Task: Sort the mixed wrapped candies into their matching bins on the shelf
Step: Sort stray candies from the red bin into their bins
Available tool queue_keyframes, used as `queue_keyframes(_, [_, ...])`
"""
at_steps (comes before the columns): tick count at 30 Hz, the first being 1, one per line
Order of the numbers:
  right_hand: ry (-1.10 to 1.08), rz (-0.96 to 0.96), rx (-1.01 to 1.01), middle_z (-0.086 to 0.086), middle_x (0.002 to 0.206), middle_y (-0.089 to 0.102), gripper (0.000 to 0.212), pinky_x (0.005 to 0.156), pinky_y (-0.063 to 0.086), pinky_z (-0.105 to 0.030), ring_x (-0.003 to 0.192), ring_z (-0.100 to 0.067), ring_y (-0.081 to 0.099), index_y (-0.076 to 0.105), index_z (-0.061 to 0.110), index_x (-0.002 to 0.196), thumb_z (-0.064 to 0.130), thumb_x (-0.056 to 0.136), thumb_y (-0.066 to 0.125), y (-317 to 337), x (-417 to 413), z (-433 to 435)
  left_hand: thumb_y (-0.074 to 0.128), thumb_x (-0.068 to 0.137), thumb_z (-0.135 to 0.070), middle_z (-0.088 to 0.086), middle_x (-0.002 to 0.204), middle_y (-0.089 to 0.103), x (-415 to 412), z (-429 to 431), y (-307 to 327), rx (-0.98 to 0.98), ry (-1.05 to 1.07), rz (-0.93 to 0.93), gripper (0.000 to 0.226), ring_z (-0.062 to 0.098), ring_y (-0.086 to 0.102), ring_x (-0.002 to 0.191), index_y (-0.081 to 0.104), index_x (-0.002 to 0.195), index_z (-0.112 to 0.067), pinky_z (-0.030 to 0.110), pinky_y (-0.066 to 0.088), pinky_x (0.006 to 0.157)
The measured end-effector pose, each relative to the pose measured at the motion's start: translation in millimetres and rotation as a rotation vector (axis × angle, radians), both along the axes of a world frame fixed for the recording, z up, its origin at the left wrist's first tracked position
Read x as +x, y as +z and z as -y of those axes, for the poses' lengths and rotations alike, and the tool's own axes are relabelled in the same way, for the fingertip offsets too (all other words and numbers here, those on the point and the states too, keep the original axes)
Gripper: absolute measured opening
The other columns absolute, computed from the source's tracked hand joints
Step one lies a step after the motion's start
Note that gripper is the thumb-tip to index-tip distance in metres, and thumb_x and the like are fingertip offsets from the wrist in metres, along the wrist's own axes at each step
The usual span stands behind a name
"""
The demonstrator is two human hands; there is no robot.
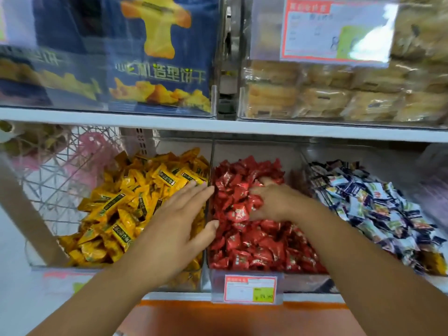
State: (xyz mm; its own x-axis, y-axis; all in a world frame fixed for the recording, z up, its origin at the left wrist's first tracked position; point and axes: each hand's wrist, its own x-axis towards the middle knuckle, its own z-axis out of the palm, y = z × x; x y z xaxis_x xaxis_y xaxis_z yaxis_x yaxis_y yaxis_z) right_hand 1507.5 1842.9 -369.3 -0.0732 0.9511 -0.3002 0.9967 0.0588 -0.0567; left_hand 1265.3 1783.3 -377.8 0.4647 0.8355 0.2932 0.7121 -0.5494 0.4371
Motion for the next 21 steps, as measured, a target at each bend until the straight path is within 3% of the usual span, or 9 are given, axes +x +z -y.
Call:
queue_keyframes(4, [-0.018,-0.065,-0.038,0.0,0.157,0.028,0.076,0.112,0.031,-0.03,0.139,-0.021,0.035,0.032,0.045,0.145,0.055,0.08,0.069,47.6,12.7,9.3,0.026,0.081,-0.075,-0.024,0.156,0.014,-2.7,1.7,-3.1,0.004,-0.021,0.011,0.078,-0.008,-0.003,0.143,0.021,0.15,-0.038,0.022,0.007,0.118])
queue_keyframes(7, [0.102,-0.076,-0.051,0.007,0.155,0.026,0.069,0.114,0.028,-0.036,0.141,-0.02,0.028,0.039,0.053,0.137,0.06,0.075,0.07,66.1,-3.9,33.2,0.024,0.08,-0.081,-0.023,0.156,0.016,-4.6,-1.2,-1.3,0.033,-0.047,0.012,0.081,-0.007,-0.003,0.144,0.024,0.149,-0.037,0.024,0.008,0.117])
queue_keyframes(10, [0.297,-0.107,-0.14,0.006,0.16,0.008,0.073,0.119,0.011,-0.049,0.147,-0.02,-0.004,0.037,0.046,0.139,0.062,0.075,0.068,27.3,-42.9,49.2,0.037,0.082,-0.071,-0.019,0.155,0.023,-5.1,-3.6,1.2,0.062,-0.068,0.012,0.076,-0.003,0.001,0.145,0.035,0.147,-0.031,0.023,0.008,0.118])
queue_keyframes(13, [0.302,-0.004,-0.154,0.004,0.161,-0.01,0.086,0.113,-0.01,-0.063,0.143,-0.022,-0.03,0.027,0.038,0.147,0.065,0.075,0.065,-10.1,-55.1,45.0,0.038,0.081,-0.067,-0.025,0.155,0.018,-4.6,-2.0,4.3,0.058,-0.055,-0.004,0.073,-0.007,-0.004,0.144,0.034,0.146,-0.035,0.021,0.001,0.117])
queue_keyframes(17, [0.205,0.068,-0.004,0.01,0.16,-0.007,0.073,0.112,0.001,-0.066,0.146,-0.033,-0.016,0.035,0.046,0.141,0.062,0.077,0.066,-10.4,-34.0,24.3,0.036,0.08,-0.068,-0.032,0.153,0.013,-4.1,-0.4,4.9,0.002,-0.044,0.004,0.071,-0.01,-0.004,0.143,0.027,0.145,-0.042,0.031,0.005,0.119])
queue_keyframes(21, [0.039,-0.041,0.062,0.003,0.16,0.012,0.051,0.113,0.024,-0.048,0.143,-0.031,0.016,0.052,0.047,0.129,0.053,0.081,0.068,8.9,-13.9,12.1,0.033,0.08,-0.07,-0.035,0.153,0.008,-5.3,0.8,4.1,-0.039,-0.048,-0.002,0.067,-0.011,-0.004,0.142,0.021,0.143,-0.049,0.03,0.0,0.119])
